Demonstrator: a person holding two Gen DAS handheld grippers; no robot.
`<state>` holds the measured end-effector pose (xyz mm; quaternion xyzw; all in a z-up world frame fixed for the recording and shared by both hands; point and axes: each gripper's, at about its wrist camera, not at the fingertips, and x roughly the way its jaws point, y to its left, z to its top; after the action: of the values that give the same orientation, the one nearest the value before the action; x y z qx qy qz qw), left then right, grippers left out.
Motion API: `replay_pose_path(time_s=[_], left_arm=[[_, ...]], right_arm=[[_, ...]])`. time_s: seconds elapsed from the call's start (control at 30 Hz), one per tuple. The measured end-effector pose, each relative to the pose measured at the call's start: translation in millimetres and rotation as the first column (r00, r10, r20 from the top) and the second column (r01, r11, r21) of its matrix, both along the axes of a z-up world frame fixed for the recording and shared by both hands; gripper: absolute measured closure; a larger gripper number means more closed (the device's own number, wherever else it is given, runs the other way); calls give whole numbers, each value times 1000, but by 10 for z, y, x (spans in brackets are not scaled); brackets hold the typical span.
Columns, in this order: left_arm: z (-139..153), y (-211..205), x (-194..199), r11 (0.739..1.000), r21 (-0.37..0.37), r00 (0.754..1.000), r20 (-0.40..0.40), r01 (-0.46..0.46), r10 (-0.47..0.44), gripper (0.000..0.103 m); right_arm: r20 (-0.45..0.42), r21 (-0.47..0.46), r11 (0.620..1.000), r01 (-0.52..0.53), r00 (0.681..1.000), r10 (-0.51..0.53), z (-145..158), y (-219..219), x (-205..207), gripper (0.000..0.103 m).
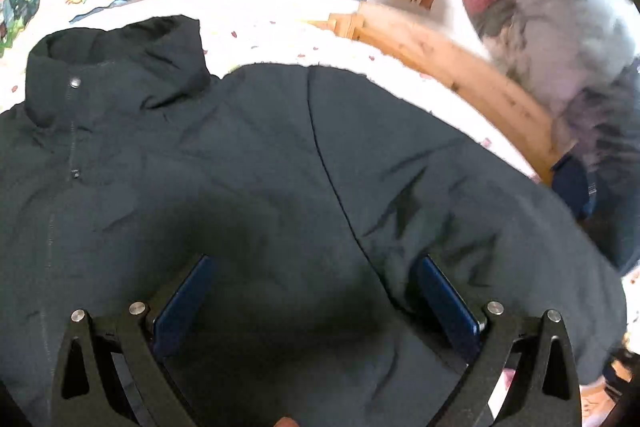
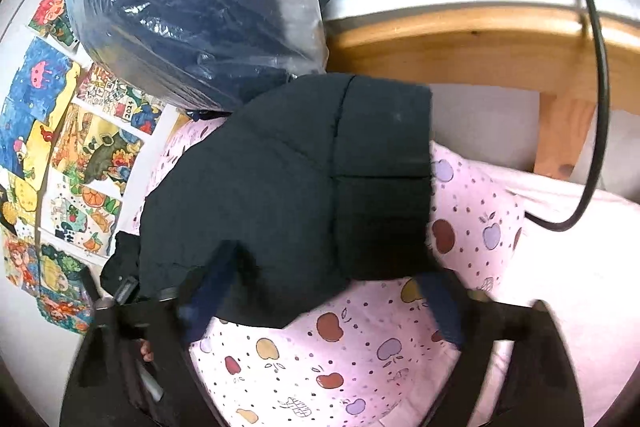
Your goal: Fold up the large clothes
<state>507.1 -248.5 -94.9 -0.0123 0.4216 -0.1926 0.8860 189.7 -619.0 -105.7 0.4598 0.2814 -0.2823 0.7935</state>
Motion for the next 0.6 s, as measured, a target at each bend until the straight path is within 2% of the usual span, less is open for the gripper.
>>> replay_pose_path(time_s=[0.07,0.13,0.2,0.23,0.27,0.3,0.37,0.4,0.43,0.5,0.57,0.6], left_arm=[[123,133,-57,1000,-15,1000,11,-1,1,0],[270,306,-150,1000,-24,1000,26,-3,4,0],[396,500,-229,1000,-28,999,35,-6,7,0],[451,600,-255,999,-30,999,41,-9,11,0],[513,680,-283,999,-33,999,46,-13,14,0],[570,783,-329,999,-36,999,50,-15,17,0],[649,973,-396,999,-42,998,52,-22,24,0],[678,1070,-432,999,-46,998,49,-28,31,0],[705,1174,-455,998,-55,998,43,-38,40,0],[756,1466,-512,994,-92,997,25,-66,69,0],[779,1735,-553,986,-136,995,3,-98,100,0],[784,1854,-568,981,-159,994,-8,-112,112,0]], right_arm=[[-14,-41,999,15,1000,-16,101,-6,-1,59],[-13,-110,994,7,1000,-8,240,9,-11,68],[-18,-236,971,-28,1000,24,461,126,55,79],[-7,-327,943,-59,998,60,633,244,140,84],[10,-414,905,-96,994,110,810,390,239,85],[20,-457,882,-118,990,143,907,474,285,85],[35,-595,779,-197,962,270,1219,839,510,91],[34,-630,745,-220,951,309,1297,966,573,91],[22,-686,681,-258,928,373,1422,1181,696,91],[-4,-748,585,-314,883,469,1563,1509,860,91],[-38,-796,479,-371,820,572,1672,1888,1083,92],[-49,-803,452,-387,800,598,1689,1998,1123,92]])
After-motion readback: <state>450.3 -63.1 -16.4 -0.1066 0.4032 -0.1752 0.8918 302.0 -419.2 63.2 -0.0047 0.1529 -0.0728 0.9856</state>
